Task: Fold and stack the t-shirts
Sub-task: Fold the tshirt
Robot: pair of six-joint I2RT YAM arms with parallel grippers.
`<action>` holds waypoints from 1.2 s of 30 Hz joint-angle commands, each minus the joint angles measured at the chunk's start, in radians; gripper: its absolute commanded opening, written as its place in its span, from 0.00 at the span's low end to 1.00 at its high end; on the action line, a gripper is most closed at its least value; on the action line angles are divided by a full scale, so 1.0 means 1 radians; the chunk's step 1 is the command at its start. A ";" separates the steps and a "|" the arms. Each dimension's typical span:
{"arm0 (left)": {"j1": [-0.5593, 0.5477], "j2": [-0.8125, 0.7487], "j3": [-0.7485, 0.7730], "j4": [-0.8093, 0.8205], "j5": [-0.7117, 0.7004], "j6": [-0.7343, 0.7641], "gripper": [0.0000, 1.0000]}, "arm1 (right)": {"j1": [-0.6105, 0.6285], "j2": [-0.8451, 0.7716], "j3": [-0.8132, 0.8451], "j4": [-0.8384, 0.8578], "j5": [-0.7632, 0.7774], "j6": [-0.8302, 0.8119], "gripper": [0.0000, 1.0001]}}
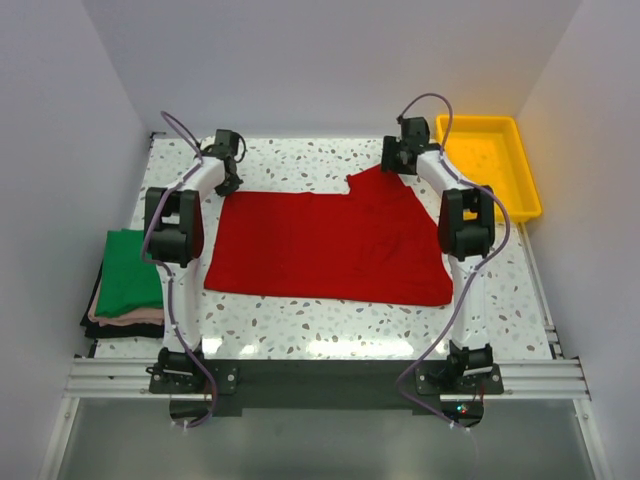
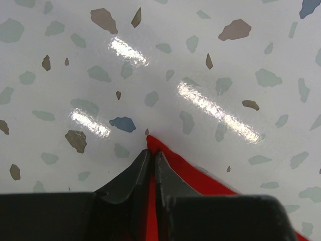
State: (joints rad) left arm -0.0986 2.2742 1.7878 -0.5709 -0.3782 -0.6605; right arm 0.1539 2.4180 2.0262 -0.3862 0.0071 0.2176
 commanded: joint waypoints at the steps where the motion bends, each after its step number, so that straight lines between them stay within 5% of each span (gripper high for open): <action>1: -0.003 -0.001 0.004 0.020 -0.007 0.012 0.12 | 0.021 0.033 0.098 -0.034 0.077 -0.047 0.63; 13: -0.003 0.001 -0.007 0.032 0.007 0.021 0.04 | 0.076 0.187 0.335 -0.218 0.192 -0.087 0.59; 23: -0.001 -0.002 -0.013 0.054 0.035 0.022 0.00 | 0.076 0.170 0.319 -0.215 0.172 -0.070 0.16; 31: 0.005 -0.042 -0.050 0.112 0.029 0.022 0.00 | 0.072 0.076 0.269 -0.120 0.273 -0.049 0.01; 36: 0.011 -0.062 -0.053 0.160 0.028 0.030 0.00 | 0.059 0.018 0.258 -0.057 0.274 -0.032 0.00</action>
State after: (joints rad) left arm -0.0982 2.2642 1.7515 -0.4805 -0.3519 -0.6567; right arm 0.2287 2.5557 2.2742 -0.5289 0.2321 0.1688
